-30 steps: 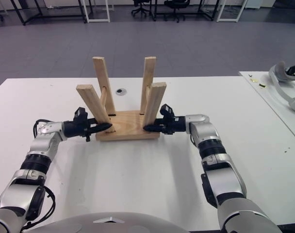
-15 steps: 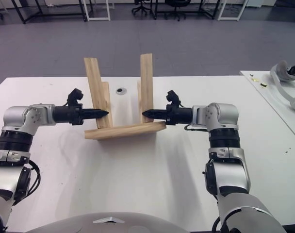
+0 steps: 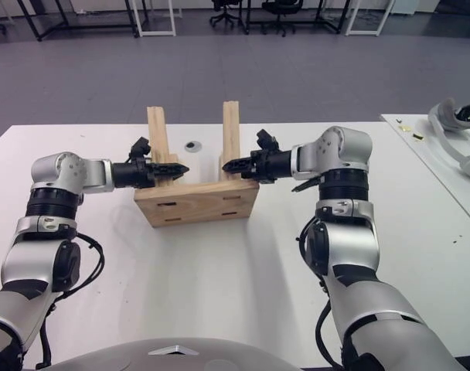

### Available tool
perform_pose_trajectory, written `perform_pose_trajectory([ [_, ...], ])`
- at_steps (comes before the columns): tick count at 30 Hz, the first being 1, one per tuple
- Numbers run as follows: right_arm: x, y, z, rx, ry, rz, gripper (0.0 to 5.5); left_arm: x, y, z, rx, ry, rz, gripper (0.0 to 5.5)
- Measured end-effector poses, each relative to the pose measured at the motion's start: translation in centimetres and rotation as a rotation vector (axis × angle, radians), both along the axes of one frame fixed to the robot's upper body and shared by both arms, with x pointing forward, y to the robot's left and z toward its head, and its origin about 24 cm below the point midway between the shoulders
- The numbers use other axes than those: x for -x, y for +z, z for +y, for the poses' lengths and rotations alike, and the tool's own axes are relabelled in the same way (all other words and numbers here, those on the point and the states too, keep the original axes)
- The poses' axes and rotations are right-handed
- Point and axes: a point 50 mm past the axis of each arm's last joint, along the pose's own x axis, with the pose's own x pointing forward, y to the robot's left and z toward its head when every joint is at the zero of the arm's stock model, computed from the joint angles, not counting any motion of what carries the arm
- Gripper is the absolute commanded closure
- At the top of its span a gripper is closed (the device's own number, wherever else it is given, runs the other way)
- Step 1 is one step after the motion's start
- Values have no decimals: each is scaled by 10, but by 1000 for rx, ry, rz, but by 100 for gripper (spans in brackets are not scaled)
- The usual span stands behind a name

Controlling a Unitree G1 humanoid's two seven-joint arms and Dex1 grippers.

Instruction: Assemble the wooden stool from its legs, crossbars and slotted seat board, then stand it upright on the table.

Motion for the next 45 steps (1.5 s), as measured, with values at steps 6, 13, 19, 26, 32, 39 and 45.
perform_pose_trajectory([
  [6, -1, 4, -15, -79, 22, -6, 192, -1, 6, 6, -13, -35, -56, 180],
  [13, 11, 3, -33, -149, 133, -63, 192, 0, 37, 52, -1, 15, -223, 180],
  [19, 19, 20, -93, -136, 128, -251, 192, 50, 47, 105, -17, -94, -407, 180],
  [26, 37, -8, -107, 153, 501, -507, 192, 70, 1, 125, -453, -320, -686, 180],
  [32, 29, -35, -81, 340, 690, -765, 192, 56, -24, 94, -540, -498, -954, 180],
  [39, 20, -54, -55, 263, 699, -777, 211, 36, -31, 72, -480, -505, -983, 212],
  [45, 11, -52, -43, 234, 663, -796, 307, 37, -38, 64, -404, -545, -923, 312],
])
